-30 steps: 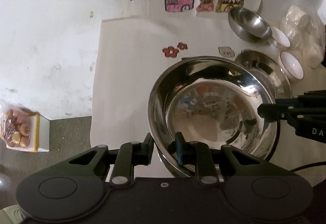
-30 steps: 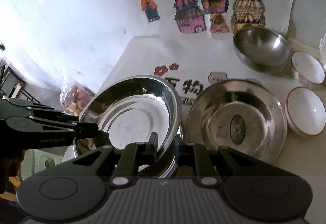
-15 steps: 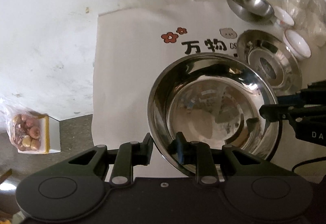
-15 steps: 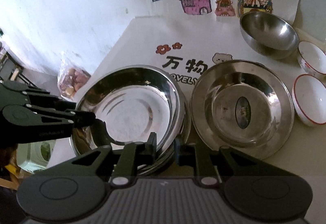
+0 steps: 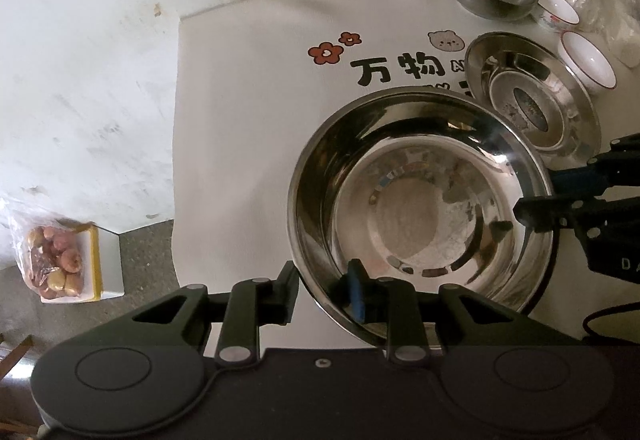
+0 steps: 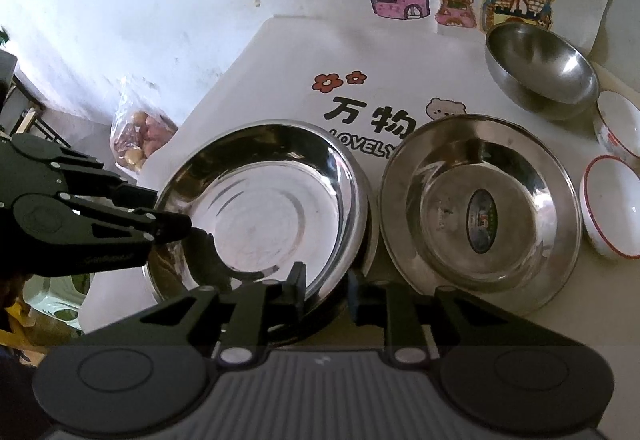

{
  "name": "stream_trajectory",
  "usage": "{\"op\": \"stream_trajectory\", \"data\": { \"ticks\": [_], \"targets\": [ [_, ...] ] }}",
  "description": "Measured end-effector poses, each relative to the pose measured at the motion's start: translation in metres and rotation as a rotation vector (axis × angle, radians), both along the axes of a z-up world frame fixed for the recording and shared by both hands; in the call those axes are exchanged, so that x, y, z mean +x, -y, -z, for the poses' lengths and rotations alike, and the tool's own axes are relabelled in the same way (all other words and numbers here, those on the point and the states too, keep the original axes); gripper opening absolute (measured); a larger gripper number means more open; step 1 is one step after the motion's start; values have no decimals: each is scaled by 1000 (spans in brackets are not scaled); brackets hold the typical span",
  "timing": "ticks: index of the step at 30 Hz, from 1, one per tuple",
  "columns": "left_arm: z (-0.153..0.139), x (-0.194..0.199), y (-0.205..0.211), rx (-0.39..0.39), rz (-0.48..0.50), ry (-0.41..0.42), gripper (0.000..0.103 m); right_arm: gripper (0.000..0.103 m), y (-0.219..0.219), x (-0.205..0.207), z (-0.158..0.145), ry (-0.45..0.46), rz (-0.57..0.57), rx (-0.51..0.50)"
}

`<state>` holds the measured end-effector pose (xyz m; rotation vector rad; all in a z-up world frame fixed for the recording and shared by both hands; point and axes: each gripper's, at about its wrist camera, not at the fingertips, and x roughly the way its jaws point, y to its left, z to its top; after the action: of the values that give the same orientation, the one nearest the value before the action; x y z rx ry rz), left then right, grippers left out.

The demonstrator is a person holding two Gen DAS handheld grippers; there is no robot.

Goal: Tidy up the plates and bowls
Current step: 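Carry the large steel plate with the left gripper over the logo-printed steel plate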

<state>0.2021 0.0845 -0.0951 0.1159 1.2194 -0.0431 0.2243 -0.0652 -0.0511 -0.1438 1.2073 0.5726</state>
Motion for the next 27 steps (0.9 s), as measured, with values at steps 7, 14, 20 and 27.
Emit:
{"op": "stream_trajectory", "data": {
  "ticks": [7, 14, 20, 27],
  "targets": [
    [-1, 2, -1, -3, -6, -7, 30, 39, -1, 0, 0, -5, -8, -4],
    [-11, 10, -5, -13, -44, 33, 65, 54, 8, -2, -3, 2, 21, 14],
    [-23, 30, 5, -5, -34, 103, 91, 78, 35, -1, -10, 10, 128, 43],
    [-26, 65, 28, -77, 15, 116, 102, 103, 76, 2, -21, 55, 322, 54]
  ]
}}
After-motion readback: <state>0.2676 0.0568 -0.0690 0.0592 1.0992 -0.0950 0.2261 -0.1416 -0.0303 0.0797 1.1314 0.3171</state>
